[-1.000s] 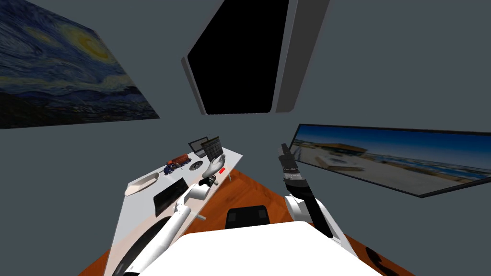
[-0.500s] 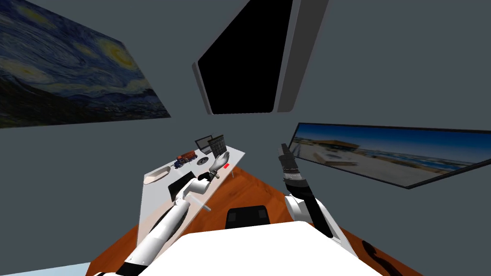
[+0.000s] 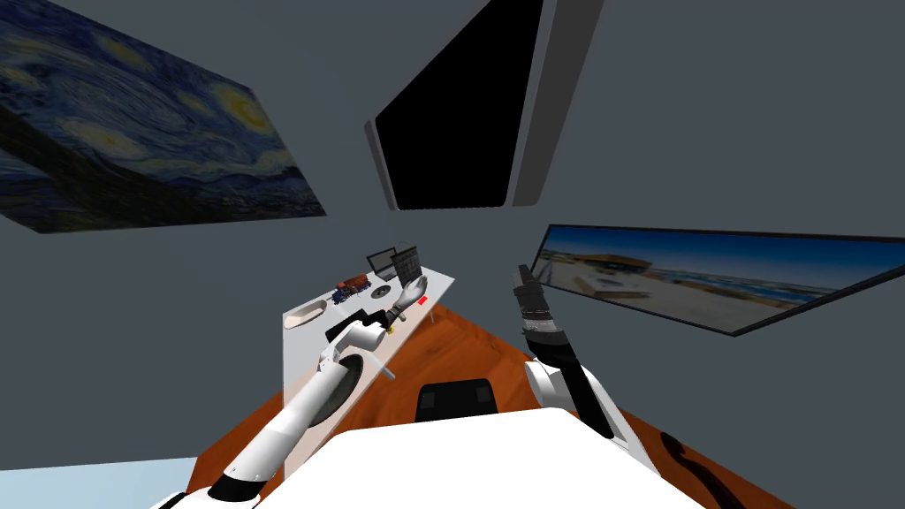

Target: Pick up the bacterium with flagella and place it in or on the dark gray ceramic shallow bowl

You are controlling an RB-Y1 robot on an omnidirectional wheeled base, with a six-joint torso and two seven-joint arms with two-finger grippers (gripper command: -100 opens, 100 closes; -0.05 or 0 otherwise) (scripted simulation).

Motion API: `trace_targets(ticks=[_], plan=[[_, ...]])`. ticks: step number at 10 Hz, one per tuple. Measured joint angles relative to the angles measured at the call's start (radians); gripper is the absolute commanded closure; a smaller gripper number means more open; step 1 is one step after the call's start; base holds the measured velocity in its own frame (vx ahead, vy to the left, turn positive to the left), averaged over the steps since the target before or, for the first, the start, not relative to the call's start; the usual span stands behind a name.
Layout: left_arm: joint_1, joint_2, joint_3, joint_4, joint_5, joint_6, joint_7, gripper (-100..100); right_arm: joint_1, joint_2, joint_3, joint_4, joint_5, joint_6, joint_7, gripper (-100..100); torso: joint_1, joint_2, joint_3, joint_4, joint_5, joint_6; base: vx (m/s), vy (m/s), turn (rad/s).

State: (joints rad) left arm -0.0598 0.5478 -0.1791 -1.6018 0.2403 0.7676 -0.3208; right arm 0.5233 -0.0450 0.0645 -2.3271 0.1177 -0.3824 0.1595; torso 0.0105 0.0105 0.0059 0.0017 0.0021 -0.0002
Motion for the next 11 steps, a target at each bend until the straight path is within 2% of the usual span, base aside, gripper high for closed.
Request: trace_targets(ticks=[4, 7, 8, 11], plan=[[0.04, 0.046, -0.04, -0.094, -0.033, 0.031, -0.039, 100, 0.0, 0.0, 0.0, 0.0, 0.0, 0.0, 0.0, 0, 0.004, 0.001, 0.0, -0.001, 0.0, 0.0, -0.124, 0.124, -0.058], [0.097, 0.074, -0.076, -0.145, -0.085, 0.058, -0.067, 100, 0.0, 0.0, 0.0, 0.0, 0.0, 0.0, 0.0, 0, 0.006, 0.001, 0.0, -0.001, 0.0, -0.001, -0.126, 0.173, -0.073], [0.121, 0.078, -0.094, -0.165, -0.115, 0.071, -0.075, 100, 0.0, 0.0, 0.0, 0.0, 0.0, 0.0, 0.0, 0, 0.009, 0.0, 0.0, -0.001, 0.001, -0.001, -0.133, 0.192, -0.091], [0.188, 0.111, -0.13, -0.231, -0.171, 0.12, -0.104, 100, 0.0, 0.0, 0.0, 0.0, 0.0, 0.0, 0.0, 0, 0.006, 0.001, 0.0, -0.001, 0.0, 0.0, -0.13, 0.158, -0.069]])
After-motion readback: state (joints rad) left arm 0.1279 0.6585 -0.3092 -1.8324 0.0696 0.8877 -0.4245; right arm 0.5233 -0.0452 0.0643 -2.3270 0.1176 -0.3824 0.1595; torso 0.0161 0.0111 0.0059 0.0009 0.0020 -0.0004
